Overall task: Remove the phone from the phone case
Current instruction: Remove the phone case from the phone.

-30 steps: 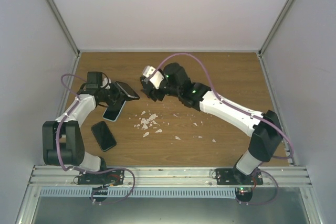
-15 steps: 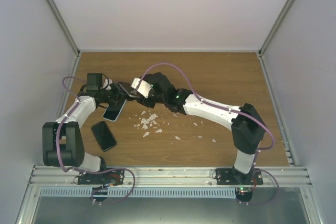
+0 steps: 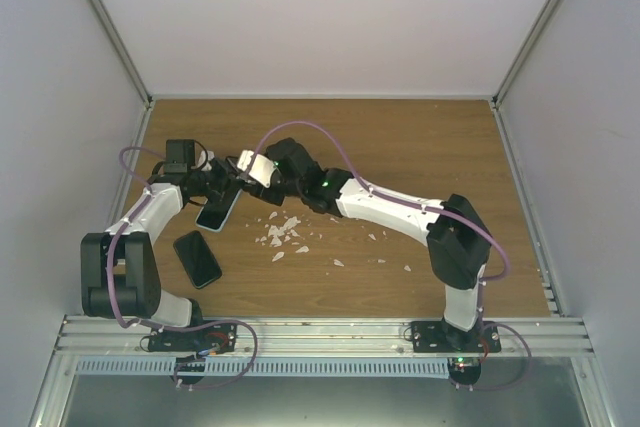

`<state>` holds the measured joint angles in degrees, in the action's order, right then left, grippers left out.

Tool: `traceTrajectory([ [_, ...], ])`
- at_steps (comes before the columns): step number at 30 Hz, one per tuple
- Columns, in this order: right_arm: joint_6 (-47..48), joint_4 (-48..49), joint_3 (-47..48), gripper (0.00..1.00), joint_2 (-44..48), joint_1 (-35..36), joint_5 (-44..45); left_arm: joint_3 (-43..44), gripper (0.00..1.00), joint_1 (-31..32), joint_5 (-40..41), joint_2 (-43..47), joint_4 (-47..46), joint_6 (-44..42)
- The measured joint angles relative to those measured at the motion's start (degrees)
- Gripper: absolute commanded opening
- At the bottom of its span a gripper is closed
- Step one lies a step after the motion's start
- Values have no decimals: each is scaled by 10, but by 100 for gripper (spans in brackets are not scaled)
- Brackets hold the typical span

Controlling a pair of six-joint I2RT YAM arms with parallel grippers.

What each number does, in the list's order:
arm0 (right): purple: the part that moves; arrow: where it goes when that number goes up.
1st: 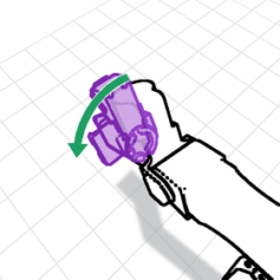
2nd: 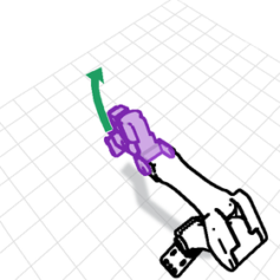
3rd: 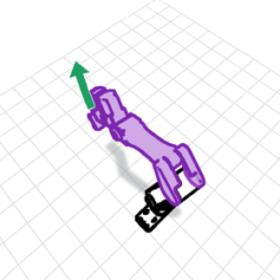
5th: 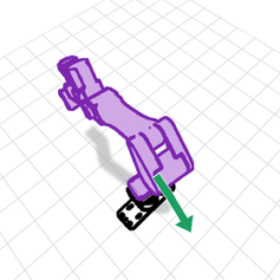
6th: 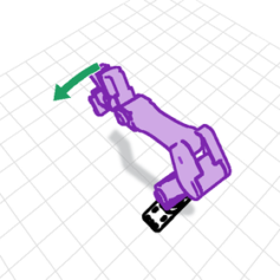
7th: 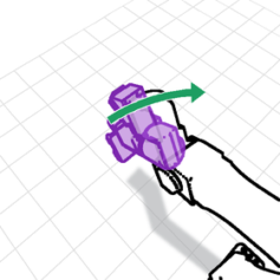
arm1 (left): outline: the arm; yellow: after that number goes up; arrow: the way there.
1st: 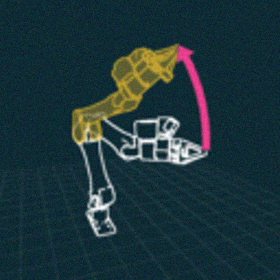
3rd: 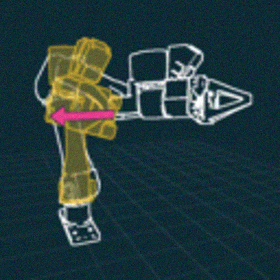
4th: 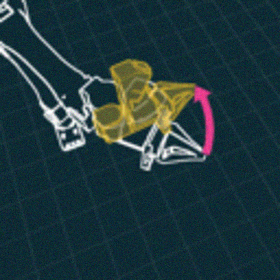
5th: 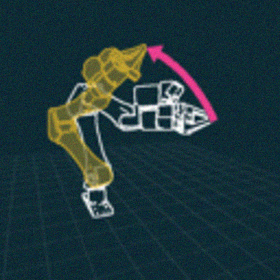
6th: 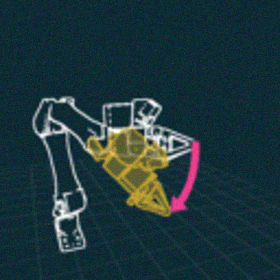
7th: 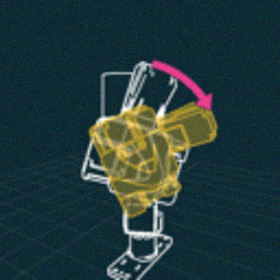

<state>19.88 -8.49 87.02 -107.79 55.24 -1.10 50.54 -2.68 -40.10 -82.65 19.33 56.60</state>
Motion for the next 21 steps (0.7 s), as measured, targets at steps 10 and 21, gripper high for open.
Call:
traceTrajectory([
  [10,15,6,3,50,-23,10,33,0,0,0,-9,0,-7,5],
  [21,19,17,3,49,-23,10,42,-2,0,1,-8,0,-7,4],
])
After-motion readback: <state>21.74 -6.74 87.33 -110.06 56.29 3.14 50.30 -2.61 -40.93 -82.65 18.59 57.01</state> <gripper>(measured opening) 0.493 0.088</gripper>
